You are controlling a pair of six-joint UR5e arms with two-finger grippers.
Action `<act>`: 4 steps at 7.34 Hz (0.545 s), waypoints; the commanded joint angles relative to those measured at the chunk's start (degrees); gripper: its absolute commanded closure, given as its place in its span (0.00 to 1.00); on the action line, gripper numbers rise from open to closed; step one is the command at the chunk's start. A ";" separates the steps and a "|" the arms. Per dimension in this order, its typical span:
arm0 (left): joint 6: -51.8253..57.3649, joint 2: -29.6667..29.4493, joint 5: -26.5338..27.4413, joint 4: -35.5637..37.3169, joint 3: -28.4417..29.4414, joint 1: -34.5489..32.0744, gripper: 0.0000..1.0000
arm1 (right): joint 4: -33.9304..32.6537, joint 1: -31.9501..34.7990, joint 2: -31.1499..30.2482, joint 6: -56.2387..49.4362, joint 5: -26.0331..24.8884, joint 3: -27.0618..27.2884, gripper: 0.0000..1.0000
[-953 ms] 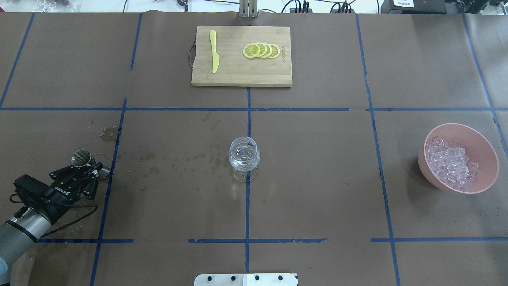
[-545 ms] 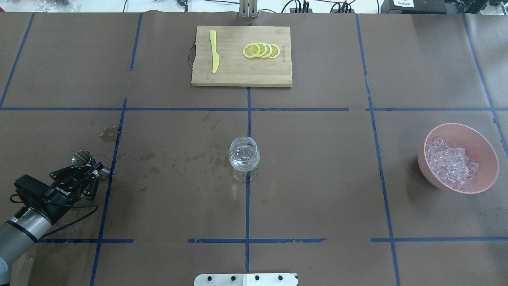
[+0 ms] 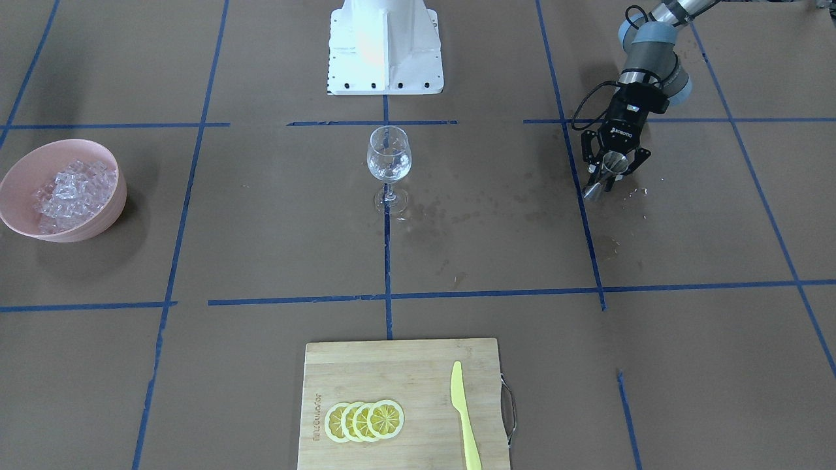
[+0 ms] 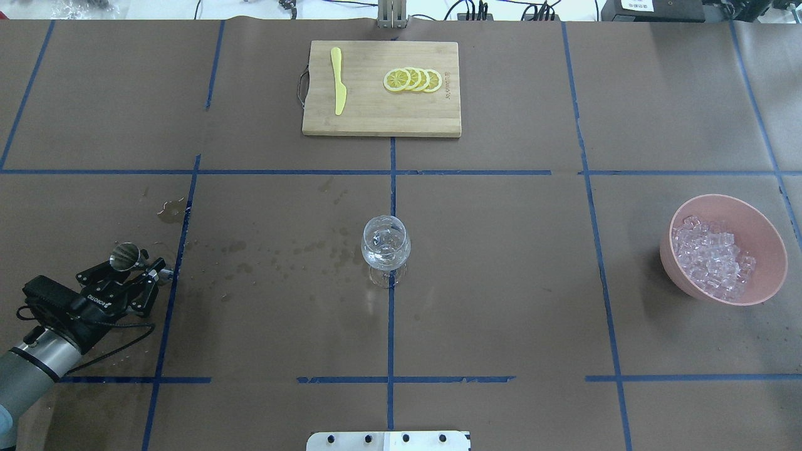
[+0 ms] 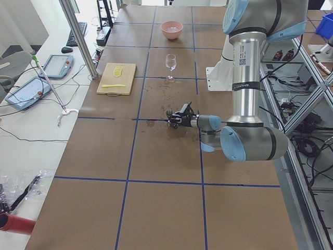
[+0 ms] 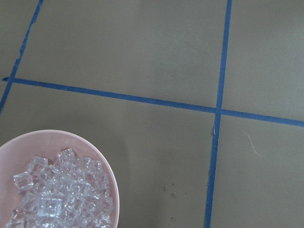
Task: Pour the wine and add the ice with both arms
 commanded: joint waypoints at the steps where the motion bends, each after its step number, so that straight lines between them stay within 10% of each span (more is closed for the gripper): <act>1: 0.00 0.00 0.11 -0.13 -0.07 0.06 0.40 | 0.00 0.05 0.00 0.00 0.00 0.01 0.00; 3: 0.00 0.09 0.19 -0.21 -0.16 -0.03 0.00 | 0.00 0.05 0.00 0.00 0.00 -0.08 0.00; 4: 0.00 0.35 0.19 -0.30 -0.60 -0.03 0.00 | 0.00 -0.04 0.00 0.00 0.00 -0.08 0.00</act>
